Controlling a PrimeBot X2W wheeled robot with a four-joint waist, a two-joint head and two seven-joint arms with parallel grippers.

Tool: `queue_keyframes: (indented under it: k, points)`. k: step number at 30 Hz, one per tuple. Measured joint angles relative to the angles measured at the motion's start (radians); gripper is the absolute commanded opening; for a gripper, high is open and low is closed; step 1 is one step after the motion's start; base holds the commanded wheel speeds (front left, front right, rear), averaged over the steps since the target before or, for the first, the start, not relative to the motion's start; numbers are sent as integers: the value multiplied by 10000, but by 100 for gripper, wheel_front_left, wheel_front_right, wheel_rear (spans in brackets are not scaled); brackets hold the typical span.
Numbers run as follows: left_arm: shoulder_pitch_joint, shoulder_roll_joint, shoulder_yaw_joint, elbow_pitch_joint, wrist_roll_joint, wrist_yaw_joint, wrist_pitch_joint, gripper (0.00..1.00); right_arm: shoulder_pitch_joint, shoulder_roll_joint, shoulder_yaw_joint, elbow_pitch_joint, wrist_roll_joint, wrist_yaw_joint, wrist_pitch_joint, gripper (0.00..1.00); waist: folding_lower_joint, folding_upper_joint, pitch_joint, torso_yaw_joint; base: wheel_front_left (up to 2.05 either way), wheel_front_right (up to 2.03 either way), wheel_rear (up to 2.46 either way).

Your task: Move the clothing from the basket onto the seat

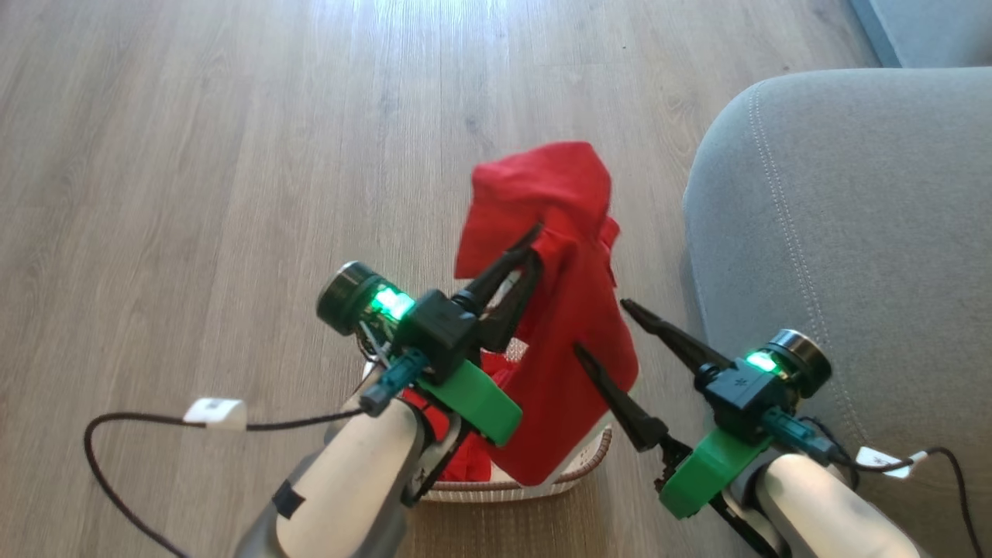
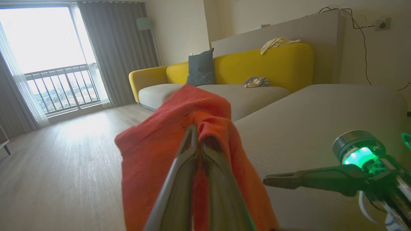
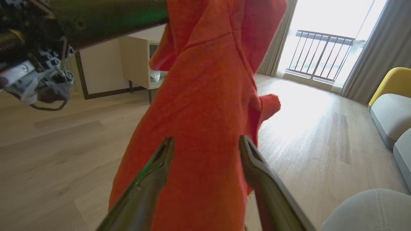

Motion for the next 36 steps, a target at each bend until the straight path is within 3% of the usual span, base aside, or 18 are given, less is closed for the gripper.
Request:
queue_keyframes:
  k: [13, 21, 22, 23, 29, 36]
  points:
    - [-150, 15, -945, 2, 192, -307, 0, 0, -966, -332, 1198, 780, 190, 0, 0, 100, 0, -1, 206, 214, 0, 0, 0]
    - [-197, 29, -1526, -19, 178, -309, 0, 0, -1169, 251, 1298, 1252, 188, 0, 0, 100, 0, -1, 164, 339, 0, 0, 0]
    - [-198, 35, -1607, -17, 173, -309, 0, 0, -1211, 330, 1340, 1273, 198, 0, 0, 91, 0, -1, 154, 364, 0, 0, 0]
    - [-198, 35, -1676, -17, 121, -307, 0, 0, -1237, 428, 1342, 1329, 272, 0, 0, 0, 0, -1, 140, 390, 0, 0, 0]
    - [-200, 44, -1787, -19, -29, -276, 0, 0, -1234, 731, 1039, 1406, 426, 0, 2, 0, 0, 0, 48, 568, 0, 0, 0]
    - [-199, 42, -1664, -25, -84, -142, 0, 0, -1010, 1127, -265, 1248, 408, 0, 2, 0, 0, 0, 1, 708, 0, 0, 0]
